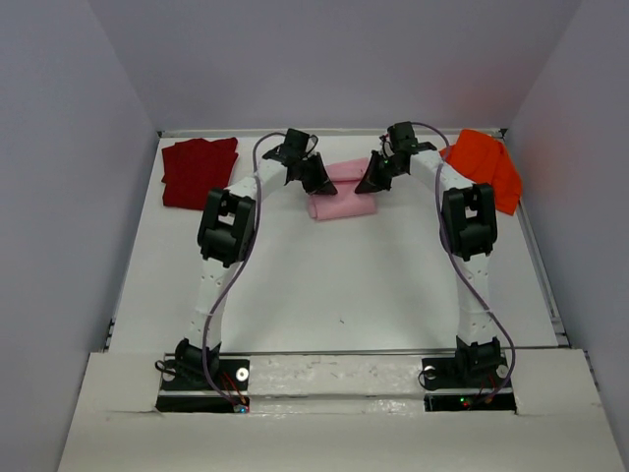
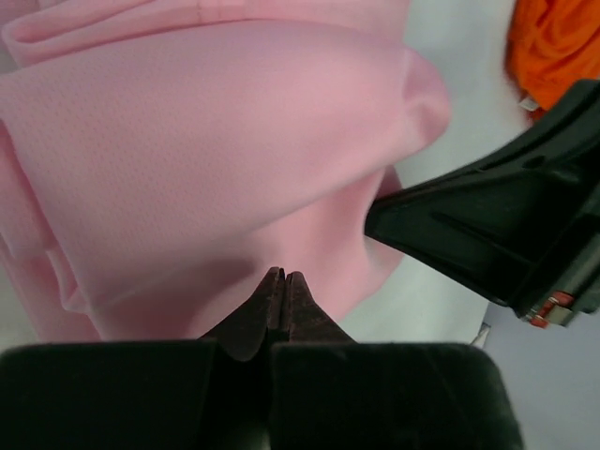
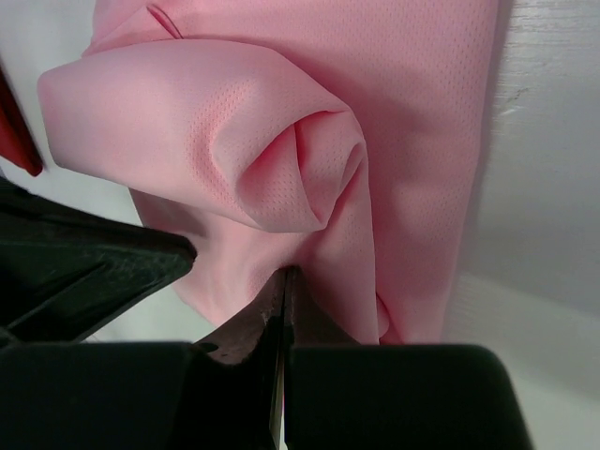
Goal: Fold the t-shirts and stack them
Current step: Fold the long partially folded tshirt into a neat square
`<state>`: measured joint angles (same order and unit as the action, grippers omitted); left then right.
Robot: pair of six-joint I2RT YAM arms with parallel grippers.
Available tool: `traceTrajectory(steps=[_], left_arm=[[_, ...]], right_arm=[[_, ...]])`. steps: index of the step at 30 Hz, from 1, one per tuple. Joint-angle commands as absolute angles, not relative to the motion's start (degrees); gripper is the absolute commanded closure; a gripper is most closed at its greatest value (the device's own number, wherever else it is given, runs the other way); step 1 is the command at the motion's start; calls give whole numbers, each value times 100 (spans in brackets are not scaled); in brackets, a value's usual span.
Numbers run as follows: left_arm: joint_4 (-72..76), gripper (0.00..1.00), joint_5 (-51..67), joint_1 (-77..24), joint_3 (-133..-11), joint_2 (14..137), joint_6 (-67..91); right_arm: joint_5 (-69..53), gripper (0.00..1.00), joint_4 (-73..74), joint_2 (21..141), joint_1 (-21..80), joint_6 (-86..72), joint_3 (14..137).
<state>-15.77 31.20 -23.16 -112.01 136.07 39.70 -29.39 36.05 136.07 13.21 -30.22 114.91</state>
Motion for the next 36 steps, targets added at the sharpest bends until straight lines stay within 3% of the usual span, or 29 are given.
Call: traceTrajectory(steps=[1,13,23,36], left_arm=[[-2495,100,2866,-2390,-11837,13921,3463],[-3663,100,2321,-2768,-11804,14388,3068],[-3402,100,1864,-3287,-9733,13009,3032],[-3015,100,1837,-4200,-6909,10276,3893]], right_arm=[[-2813,100,3682,13500,1371,-2936,11496],[-2444,100,4122,13062,1424,-2698,10645],[-1758,100,4500,11963,1652,-2593,8852],[-1740,100,5220,9274,1705,-2689,6347]])
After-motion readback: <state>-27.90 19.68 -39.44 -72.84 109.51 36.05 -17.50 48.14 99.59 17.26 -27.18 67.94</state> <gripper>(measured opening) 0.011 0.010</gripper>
